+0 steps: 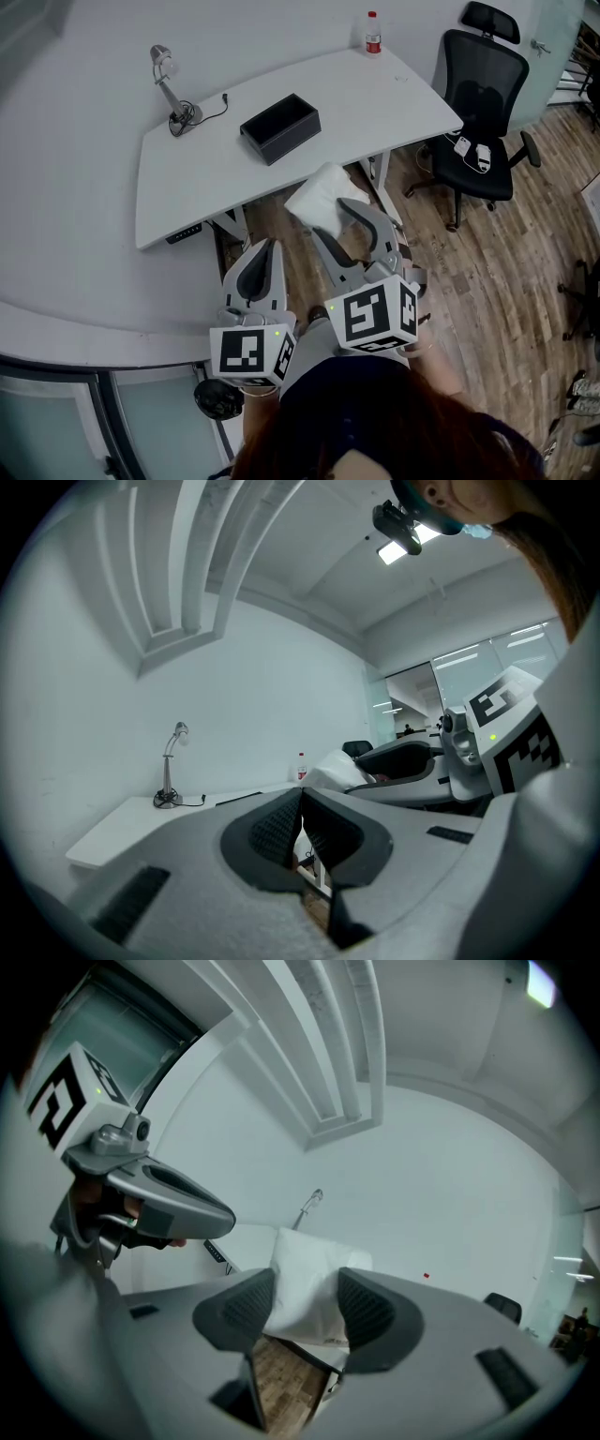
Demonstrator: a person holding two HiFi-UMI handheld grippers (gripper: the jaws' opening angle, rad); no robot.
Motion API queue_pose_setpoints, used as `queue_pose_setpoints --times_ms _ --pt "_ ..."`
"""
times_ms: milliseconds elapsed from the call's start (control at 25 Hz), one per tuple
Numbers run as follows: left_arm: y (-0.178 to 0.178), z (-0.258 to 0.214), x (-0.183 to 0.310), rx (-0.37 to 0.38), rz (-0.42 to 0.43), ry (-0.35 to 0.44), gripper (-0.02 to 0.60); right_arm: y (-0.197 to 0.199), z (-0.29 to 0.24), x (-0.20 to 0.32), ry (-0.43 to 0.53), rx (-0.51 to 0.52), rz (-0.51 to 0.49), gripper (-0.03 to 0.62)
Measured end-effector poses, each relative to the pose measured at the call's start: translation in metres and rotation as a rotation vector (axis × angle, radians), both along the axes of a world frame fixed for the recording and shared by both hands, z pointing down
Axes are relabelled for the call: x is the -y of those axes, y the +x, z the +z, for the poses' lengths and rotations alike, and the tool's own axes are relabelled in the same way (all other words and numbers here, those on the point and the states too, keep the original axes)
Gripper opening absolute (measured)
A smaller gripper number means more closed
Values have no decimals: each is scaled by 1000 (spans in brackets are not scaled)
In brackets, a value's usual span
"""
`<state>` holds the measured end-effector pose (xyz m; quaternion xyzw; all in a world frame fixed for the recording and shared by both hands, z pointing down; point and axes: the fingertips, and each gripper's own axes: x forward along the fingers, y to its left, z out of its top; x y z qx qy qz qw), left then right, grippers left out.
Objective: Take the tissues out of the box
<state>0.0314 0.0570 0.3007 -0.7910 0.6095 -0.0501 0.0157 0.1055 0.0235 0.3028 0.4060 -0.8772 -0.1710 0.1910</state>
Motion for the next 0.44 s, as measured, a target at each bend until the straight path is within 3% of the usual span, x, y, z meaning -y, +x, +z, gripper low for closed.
queue_pose_setpoints --times_ms 440 --pt "6 5 22 19 25 -19 25 1 5 21 -17 9 8 224"
